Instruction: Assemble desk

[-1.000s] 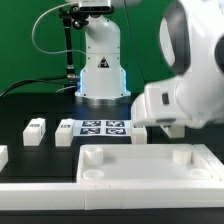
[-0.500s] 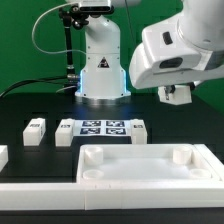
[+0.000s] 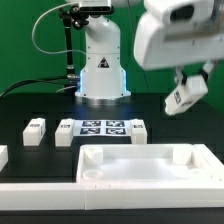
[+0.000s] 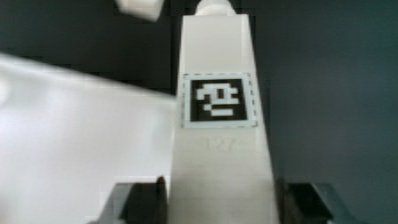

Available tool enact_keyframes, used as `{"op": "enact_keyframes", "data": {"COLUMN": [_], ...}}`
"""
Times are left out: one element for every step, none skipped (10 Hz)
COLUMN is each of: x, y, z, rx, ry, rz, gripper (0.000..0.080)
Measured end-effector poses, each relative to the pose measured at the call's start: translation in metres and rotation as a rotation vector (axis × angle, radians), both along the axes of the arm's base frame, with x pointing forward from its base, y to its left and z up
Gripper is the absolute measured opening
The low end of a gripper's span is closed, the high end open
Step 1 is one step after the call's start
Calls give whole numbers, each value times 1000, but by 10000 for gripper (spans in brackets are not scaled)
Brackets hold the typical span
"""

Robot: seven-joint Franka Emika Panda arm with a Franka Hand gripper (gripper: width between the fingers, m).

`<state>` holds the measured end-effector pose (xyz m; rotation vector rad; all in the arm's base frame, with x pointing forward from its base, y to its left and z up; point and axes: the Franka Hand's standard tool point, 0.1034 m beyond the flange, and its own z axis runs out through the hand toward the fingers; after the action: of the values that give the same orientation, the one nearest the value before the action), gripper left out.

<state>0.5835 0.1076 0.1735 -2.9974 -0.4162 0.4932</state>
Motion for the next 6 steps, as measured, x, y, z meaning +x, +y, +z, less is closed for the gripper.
{"op": "enact_keyframes", "data": {"x": [25, 26, 29, 32, 34, 38], "y": [-5, -5, -4, -6, -7, -9], "z": [10, 7, 6, 7, 6, 7], "rx": [22, 28, 43, 54, 59, 71], "ry": [-110, -178, -262, -336, -403, -449], "rz": [8, -2, -11, -24, -31, -29], "gripper": [287, 287, 287, 287, 287, 287]}}
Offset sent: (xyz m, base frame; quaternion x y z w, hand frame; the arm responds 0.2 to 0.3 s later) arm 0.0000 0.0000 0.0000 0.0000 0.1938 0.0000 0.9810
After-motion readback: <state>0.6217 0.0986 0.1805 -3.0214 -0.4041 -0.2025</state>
